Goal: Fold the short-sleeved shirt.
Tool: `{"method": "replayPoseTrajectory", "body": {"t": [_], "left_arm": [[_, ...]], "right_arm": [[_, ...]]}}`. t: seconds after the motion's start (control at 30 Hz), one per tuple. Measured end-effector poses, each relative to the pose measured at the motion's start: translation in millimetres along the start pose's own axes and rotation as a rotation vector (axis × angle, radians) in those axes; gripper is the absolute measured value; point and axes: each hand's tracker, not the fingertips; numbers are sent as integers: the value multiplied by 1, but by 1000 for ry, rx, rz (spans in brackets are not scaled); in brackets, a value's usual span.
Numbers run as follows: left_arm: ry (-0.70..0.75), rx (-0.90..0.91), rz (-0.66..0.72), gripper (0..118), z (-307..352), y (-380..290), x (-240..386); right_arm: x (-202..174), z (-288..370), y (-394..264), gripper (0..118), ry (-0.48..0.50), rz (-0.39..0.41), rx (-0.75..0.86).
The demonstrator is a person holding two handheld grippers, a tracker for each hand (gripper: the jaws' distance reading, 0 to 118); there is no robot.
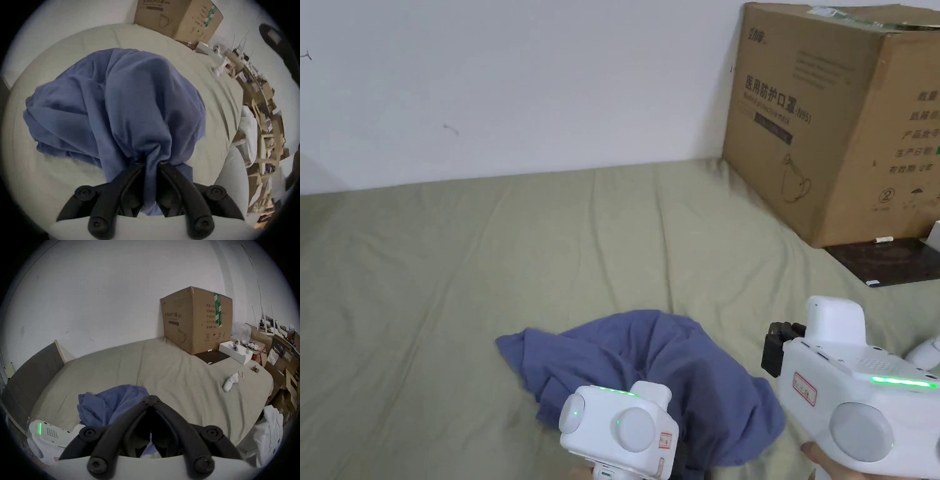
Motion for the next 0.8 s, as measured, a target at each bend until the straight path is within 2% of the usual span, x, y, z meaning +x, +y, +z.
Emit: {"method": "replayPoseTrajectory", "body": {"t": [0.03, 0.07, 0.1, 0.13, 0.17, 0.2, 0.3, 0.33, 0.37, 0.4, 0.43, 0.47, 0.5, 0.6, 0.73, 0.8], "left_arm": [[-7, -9, 21, 21, 2, 3, -4], [-23, -15, 33, 39, 5, 4, -7], [-32, -16, 38, 66, 8, 5, -11], [-24, -9, 33, 104, 14, 4, -10], [-9, -2, 28, 118, 19, 3, -12], [20, 32, 17, 118, 28, 1, -17], [38, 73, 48, 115, 61, -3, -37], [50, 94, 78, 112, 71, -6, -46], [57, 118, 106, 104, 81, -10, -56], [60, 148, 145, 86, 94, -16, -69], [64, 166, 173, 45, 102, -22, -78], [85, 161, 195, 14, 108, -30, -88], [112, 142, 199, 1, 110, -39, -98], [215, 68, 195, 0, 102, -70, -121], [165, 44, 300, 0, 94, -89, -147], [176, 48, 298, 0, 92, -84, -157]], "right_arm": [[-4, -2, -2, 0, 9, 2, -10], [-7, -4, -3, 0, 17, 7, -18], [-12, -6, -4, 0, 28, 17, -24], [-16, -7, -5, 0, 39, 31, -31], [-20, -8, -5, 0, 46, 43, -37], [-24, -9, -5, 0, 54, 55, -39], [-36, -12, -5, 0, 78, 73, -46], [-40, -13, -4, 0, 85, 77, -48], [-44, -14, -3, 0, 94, 82, -51], [-49, -16, -4, 0, 107, 91, -52], [-53, -18, -4, 0, 116, 97, -56], [-58, -20, -5, 0, 125, 104, -61], [-62, -22, -7, 0, 139, 109, -70], [-75, -30, -14, 0, 171, 113, -98], [-88, -43, -24, 0, 184, 145, -129], [-92, -51, -25, 0, 196, 145, -147]]}}
